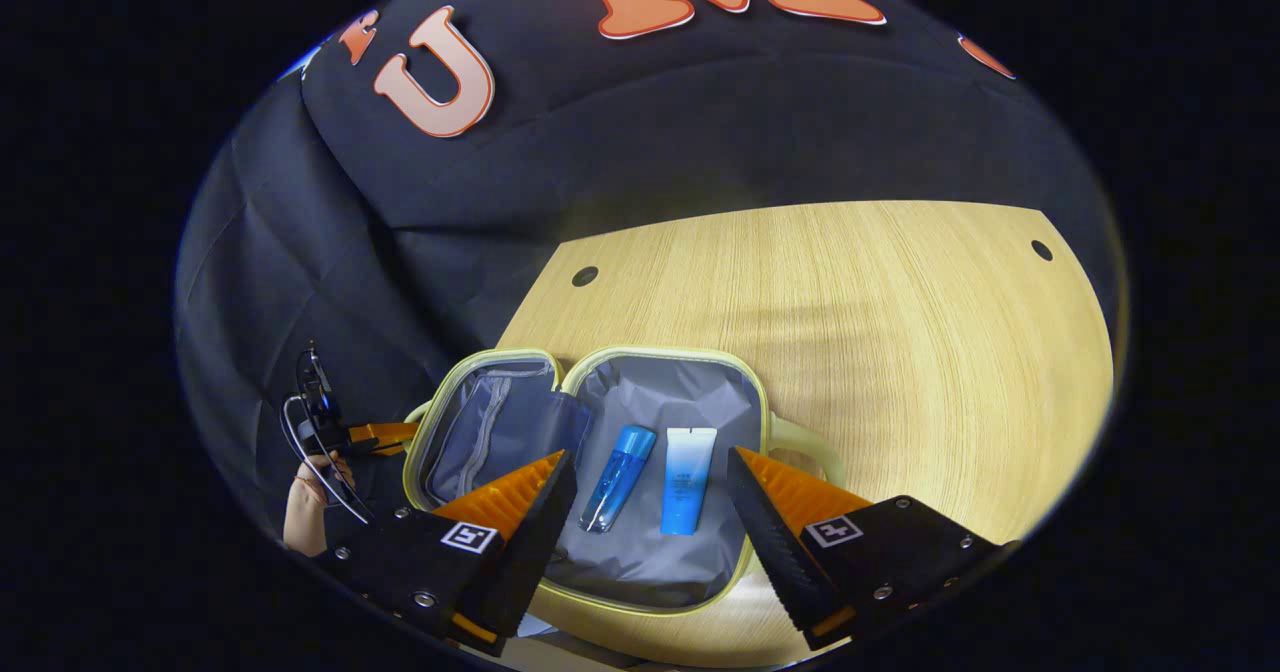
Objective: First open the suitcase, pack the skin care products into it, and then close the suitcase.
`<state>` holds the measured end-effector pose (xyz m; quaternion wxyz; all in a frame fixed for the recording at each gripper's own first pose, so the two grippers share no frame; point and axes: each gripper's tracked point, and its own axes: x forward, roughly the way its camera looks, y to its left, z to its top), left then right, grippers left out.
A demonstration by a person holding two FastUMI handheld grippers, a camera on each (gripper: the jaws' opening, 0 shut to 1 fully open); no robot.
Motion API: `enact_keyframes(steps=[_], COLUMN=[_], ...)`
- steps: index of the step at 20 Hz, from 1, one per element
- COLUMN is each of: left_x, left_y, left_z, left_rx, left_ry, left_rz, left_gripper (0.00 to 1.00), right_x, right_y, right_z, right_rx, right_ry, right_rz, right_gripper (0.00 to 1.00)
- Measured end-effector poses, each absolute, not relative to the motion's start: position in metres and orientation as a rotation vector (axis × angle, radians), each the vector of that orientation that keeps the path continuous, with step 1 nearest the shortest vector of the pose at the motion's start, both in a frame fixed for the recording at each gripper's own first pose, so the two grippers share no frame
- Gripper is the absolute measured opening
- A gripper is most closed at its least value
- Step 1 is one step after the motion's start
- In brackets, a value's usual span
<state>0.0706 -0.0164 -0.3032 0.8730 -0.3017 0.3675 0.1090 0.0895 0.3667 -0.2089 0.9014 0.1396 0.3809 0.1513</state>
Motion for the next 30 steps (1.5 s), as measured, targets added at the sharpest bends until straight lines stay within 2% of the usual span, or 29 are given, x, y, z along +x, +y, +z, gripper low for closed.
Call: enact_keyframes(steps=[6, 11, 15, 21, 26, 30], left_x=[0.077, 0.098, 0.099, 0.109, 0.128, 0.126], left_y=[-0.064, -0.163, -0.247, -0.383, -0.468, -0.532], left_z=[-0.201, -0.118, -0.086, -0.088, -0.123, -0.182], left_rx=[-0.464, -0.283, -0.182, -0.075, -0.050, -0.060], left_ry=[0.703, 0.629, 0.590, 0.621, 0.693, 0.793], left_rz=[0.156, 0.035, -0.045, -0.148, -0.194, -0.257], left_gripper=[0.06, 0.05, 0.06, 0.06, 0.04, 0.06], right_x=[0.093, 0.089, 0.078, 0.069, 0.055, 0.041], right_y=[0.349, 0.322, 0.282, 0.205, 0.139, 0.086], right_z=[-0.185, -0.156, -0.134, -0.101, -0.096, -0.108], right_rx=[0.265, 0.278, 0.285, 0.252, 0.277, 0.302], right_ry=[0.695, 0.608, 0.554, 0.451, 0.435, 0.453], right_rz=[0.298, 0.325, 0.328, 0.304, 0.274, 0.227], right_gripper=[0.96, 0.96, 0.96, 0.95, 0.96, 0.96])
